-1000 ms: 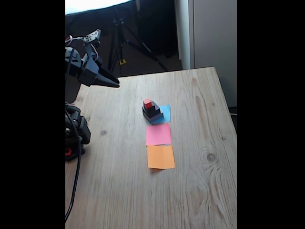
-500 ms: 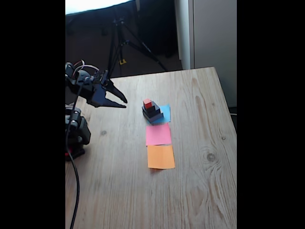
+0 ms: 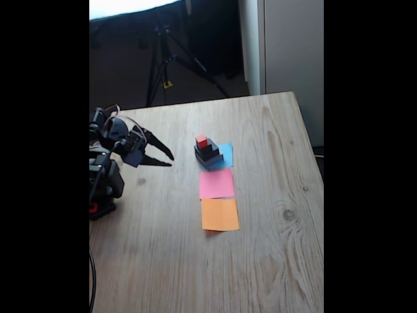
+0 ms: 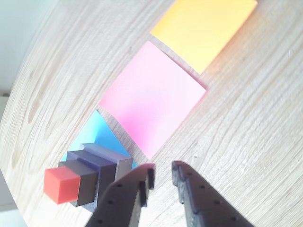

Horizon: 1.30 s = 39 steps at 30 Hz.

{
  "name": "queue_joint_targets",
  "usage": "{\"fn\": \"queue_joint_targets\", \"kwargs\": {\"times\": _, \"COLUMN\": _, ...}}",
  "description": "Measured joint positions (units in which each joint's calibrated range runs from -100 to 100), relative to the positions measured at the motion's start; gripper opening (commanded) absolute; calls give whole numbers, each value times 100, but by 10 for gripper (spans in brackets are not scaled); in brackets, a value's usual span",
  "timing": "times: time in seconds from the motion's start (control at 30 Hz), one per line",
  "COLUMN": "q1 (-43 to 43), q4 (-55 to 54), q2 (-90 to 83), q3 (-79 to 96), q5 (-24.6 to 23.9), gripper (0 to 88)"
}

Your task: Tower of hanoi

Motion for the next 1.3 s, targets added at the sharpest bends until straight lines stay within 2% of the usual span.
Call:
{"fn": "queue_joint_targets", "kwargs": {"times": 0.07, "q1": 10, "q4": -232, "q2": -77, "q3": 443, "q5": -1372, "gripper": 4}}
{"fn": "queue_joint_targets", "kwargs": {"times": 0.17, "q1": 62, "q4": -568, "q2": -316, "q3": 1165, "q5": -2309, "gripper": 4}}
{"fn": "queue_joint_targets", "kwargs": {"times": 0.27, "q1": 10, "q4": -841, "q2": -599, "q3": 1782, "q5": -2934, "gripper": 4}}
{"fn": "queue_joint_targets", "kwargs": {"times": 0.4, "q1": -124, "q4": -1057, "q2": -710, "q3": 2277, "q5": -3368, "gripper": 4}}
{"fn": "queue_joint_targets", "kwargs": {"times": 0.7, "q1": -124, "q4": -1417, "q2": -1137, "q3": 3051, "q5": -4670, "gripper": 4}}
{"fn": "queue_joint_targets", "kwargs": {"times": 1.07, "q1": -176, "q4": -841, "q2": -1334, "q3": 3103, "q5": -6163, "gripper": 4}}
{"fn": "queue_joint_targets", "kwargs": {"times": 1.3, "q1": -196, "q4": -312, "q2": -1334, "q3": 3112, "q5": -7413, "gripper": 4}}
